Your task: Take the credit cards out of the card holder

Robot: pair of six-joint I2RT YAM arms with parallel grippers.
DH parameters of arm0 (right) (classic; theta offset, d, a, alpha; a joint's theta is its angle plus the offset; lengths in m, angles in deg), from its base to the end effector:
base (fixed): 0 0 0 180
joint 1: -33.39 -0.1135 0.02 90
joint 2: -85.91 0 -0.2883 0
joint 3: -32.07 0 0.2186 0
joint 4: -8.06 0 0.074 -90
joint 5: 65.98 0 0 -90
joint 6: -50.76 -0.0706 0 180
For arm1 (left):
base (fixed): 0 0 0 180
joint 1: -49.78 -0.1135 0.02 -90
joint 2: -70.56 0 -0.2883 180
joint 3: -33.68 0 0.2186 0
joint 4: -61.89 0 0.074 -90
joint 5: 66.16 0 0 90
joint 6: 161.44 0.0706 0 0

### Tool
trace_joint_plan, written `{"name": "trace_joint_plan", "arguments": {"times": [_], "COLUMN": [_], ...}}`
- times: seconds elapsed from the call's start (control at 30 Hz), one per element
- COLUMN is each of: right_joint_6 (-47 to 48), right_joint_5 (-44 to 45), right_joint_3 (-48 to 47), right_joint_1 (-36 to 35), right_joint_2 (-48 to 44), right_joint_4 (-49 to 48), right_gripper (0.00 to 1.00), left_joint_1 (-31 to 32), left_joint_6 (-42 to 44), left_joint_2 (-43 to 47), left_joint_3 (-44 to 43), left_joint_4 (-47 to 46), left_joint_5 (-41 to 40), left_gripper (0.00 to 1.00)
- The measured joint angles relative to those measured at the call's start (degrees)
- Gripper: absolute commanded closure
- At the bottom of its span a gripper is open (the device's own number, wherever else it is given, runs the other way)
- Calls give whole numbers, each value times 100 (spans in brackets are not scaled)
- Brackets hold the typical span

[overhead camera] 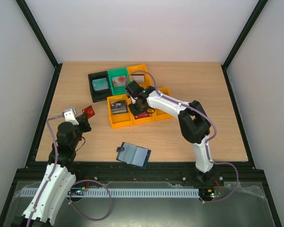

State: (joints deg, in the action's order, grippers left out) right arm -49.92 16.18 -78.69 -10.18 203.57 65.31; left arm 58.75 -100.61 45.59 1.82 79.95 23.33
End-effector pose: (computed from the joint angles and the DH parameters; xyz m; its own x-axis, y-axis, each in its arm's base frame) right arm 0.3075 0.3058 0.2131 -0.7753 -0.4841 -0.4057 -0.5925 0.7800 0.2014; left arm 0.1162 -0.0177 0.2334 -0.2389 -0.4557 -0.8575 0.0353 0.8784 -0.4767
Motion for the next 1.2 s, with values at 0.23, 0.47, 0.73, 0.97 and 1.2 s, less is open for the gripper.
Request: {"name": "trace_joint_plan", "arguments": {"times": [0.23,0.47,0.73,0.97,1.2], "right_joint_6": [-31,-24,15,13,101], "right_joint_5": [251,293,562,890,979], "right_joint_3": [-426,-621,-1187,-1281,-1279], "right_joint_1": [31,72,197,234,227], "right_joint_2": [494,833,1274,1276,1274], "right_joint_4": [428,640,697,555,487], "right_gripper": [98,98,98,98,98], "left_joint_1": [0,0,0,0,-7], "left_joint_6": [-17,-50,-66,-66,-66], "left_joint_2": [4,0,-2,-2,-2], "left_joint_3": [26,79,90,90,90], "left_joint_4": [-42,-138,-142,-140,-140], "left_joint_5": [-4,-2,-7,-61,-74], "left_gripper": [98,98,98,98,98]}}
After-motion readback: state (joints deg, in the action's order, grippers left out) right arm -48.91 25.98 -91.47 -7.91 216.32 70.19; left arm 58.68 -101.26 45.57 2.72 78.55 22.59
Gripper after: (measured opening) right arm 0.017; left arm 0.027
